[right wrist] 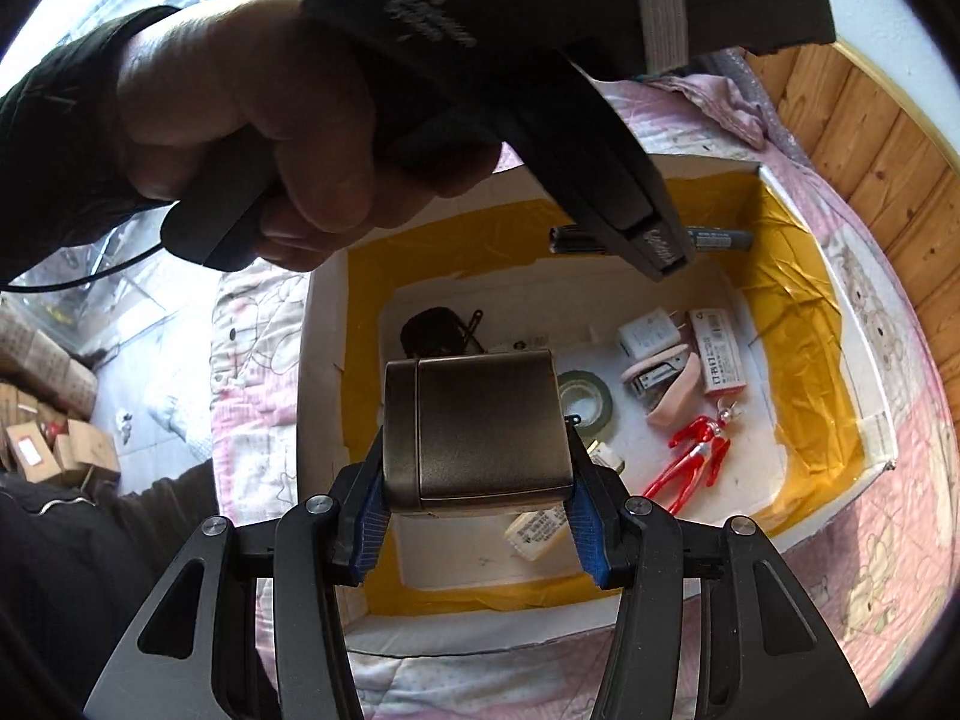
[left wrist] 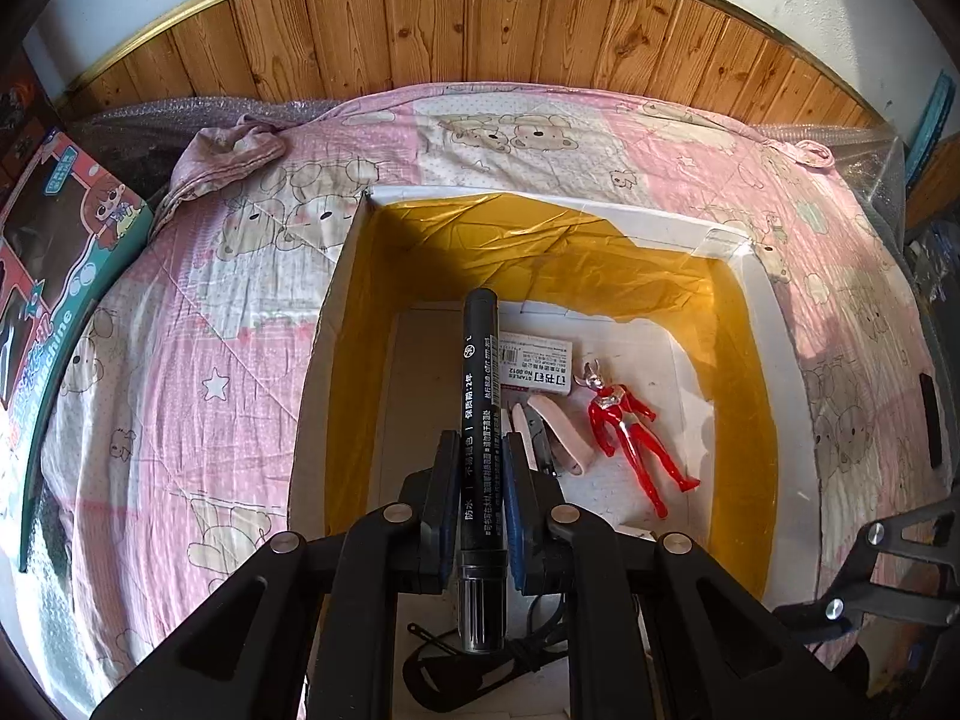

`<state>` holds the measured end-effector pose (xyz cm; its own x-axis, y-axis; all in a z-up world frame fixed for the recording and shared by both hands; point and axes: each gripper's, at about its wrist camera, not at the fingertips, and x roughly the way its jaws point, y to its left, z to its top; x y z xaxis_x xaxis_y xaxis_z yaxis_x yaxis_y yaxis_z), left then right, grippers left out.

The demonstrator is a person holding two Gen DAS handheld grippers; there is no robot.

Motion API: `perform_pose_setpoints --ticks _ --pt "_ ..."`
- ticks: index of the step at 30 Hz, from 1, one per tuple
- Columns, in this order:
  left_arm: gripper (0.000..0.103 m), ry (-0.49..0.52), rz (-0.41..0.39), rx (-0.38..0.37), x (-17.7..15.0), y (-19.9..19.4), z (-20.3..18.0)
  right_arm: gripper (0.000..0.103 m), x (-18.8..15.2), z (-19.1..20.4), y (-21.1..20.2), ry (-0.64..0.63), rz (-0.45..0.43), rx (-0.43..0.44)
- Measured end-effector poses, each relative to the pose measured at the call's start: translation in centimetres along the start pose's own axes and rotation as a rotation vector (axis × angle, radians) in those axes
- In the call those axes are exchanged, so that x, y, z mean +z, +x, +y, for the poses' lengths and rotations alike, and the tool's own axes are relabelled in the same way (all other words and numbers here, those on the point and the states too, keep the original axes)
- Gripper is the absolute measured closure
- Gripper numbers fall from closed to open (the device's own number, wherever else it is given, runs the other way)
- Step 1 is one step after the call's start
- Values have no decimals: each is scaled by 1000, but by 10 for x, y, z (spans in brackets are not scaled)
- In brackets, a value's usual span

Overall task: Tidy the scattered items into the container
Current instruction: 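Lower the cube and marker into the box and open both tools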

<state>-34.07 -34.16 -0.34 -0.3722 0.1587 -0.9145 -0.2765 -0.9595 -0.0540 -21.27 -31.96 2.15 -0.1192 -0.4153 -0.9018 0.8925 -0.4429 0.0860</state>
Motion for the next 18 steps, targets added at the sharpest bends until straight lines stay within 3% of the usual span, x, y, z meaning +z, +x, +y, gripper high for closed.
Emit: perform_pose_setpoints --ticks 8,11,18 --pt "89 -30 28 27 2 28 5 48 0 5 18 -46 30 27" --pt "78 -50 50 32 3 41 11 48 -2 9 22 -48 27 25" --pt "73 -65 5 1 -1 29 9 46 -5 -6 11 81 -18 106"
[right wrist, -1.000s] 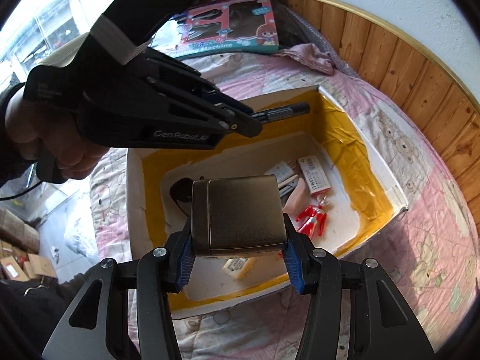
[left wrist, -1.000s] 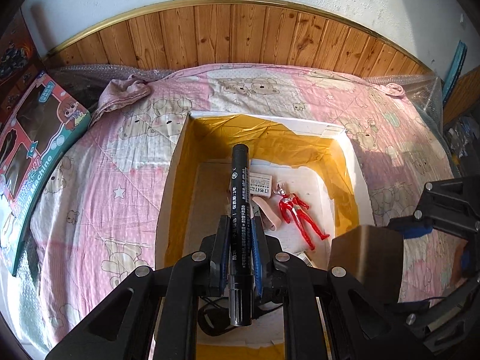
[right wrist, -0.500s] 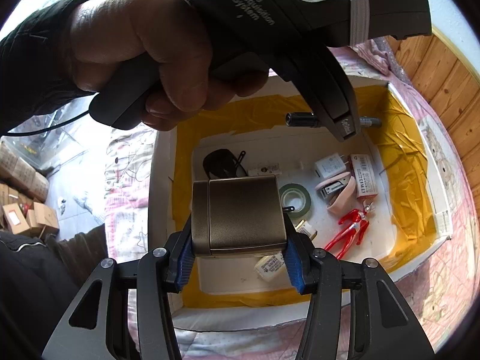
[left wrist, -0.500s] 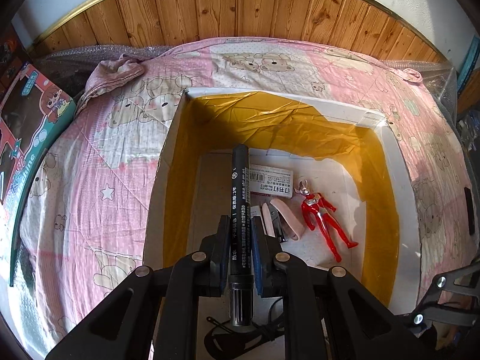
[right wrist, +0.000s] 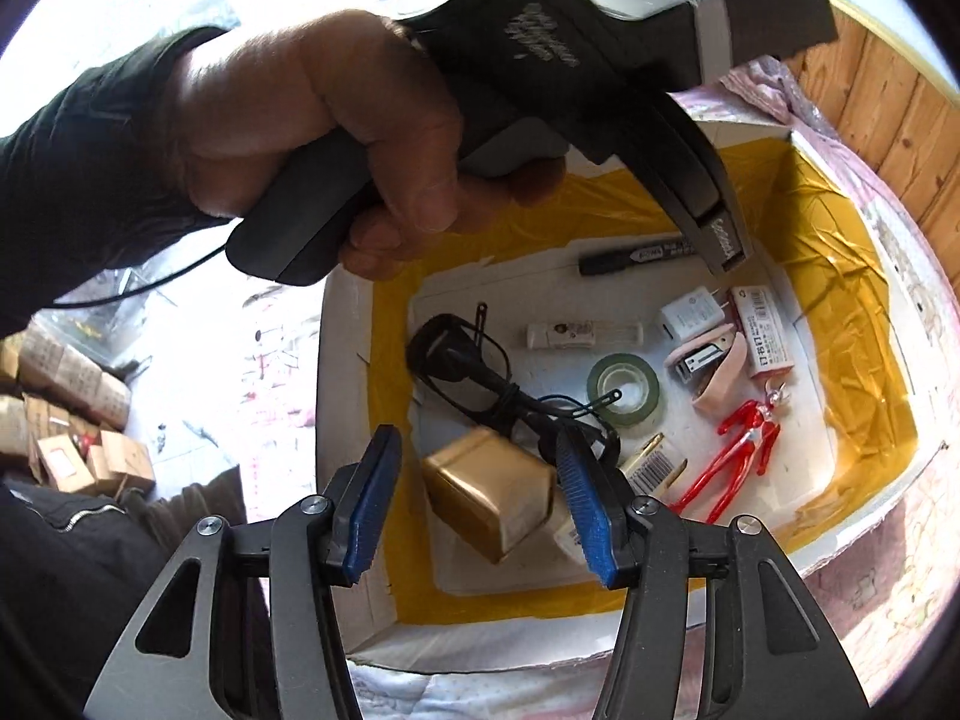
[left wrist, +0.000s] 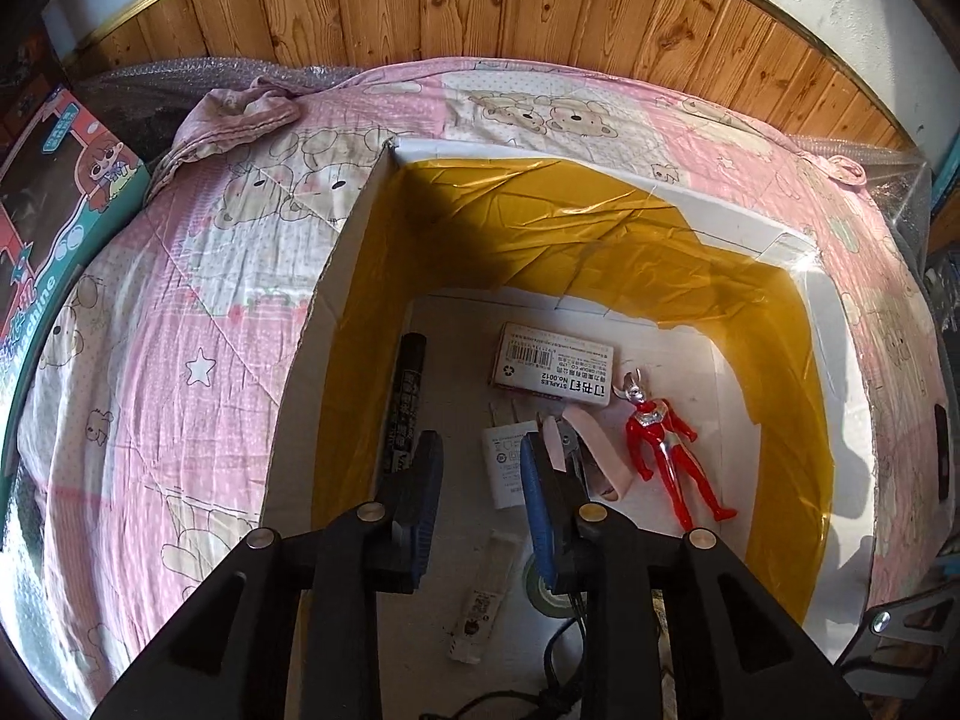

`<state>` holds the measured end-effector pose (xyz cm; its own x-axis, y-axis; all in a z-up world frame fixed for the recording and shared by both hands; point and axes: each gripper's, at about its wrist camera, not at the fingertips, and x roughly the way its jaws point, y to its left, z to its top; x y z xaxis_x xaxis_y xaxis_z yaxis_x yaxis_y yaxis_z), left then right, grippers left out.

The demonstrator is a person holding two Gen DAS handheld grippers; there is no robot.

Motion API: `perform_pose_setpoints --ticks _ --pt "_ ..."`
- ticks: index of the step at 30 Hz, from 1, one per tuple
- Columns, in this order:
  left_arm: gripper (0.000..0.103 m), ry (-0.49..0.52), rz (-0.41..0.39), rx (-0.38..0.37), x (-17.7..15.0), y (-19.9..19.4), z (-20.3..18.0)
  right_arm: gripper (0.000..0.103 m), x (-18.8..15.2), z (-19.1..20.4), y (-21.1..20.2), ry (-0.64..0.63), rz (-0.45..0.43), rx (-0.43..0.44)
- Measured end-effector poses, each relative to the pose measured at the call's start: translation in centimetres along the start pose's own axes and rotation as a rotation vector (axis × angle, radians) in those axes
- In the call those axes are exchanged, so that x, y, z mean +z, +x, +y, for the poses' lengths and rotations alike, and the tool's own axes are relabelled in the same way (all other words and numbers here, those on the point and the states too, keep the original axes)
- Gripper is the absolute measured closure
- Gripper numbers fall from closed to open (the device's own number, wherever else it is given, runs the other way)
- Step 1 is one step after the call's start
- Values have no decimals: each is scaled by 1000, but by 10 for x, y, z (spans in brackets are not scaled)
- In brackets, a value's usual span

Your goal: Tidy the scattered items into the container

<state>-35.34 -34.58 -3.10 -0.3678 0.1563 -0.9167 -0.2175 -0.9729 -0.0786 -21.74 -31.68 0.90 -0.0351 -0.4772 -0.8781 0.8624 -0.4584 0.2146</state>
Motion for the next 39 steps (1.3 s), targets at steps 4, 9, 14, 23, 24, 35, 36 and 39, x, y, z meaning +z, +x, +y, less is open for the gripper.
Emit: perform_pose_setpoints --ticks 4,9,14,23,24,35,36,39 --pt "66 10 -41 -4 -4 -24 -2 46 0 -9 -15 69 -46 -6" --pt "66 -31 -107 -23 -12 -70 9 46 -4 -9 -35 86 -75 -59" --pt "66 -47 -127 -37 -40 -102 8 46 -10 -4 -49 69 -45 -195" --pt "60 -76 -132 -89 -106 -137 -24 46 -23 -4 -34 45 94 -439" --pt "60 -79 -132 -94 -111 -140 -27 46 -24 -5 -31 51 108 -452" --pt "56 -122 -168 -118 -155 -161 -48 46 -27 11 -36 127 107 -438" --pt "56 -126 -171 -116 -158 -163 -49 46 -28 14 -37 122 105 -450" --pt "56 -127 -175 -115 -165 -166 -51 46 -29 22 -40 117 98 -459"
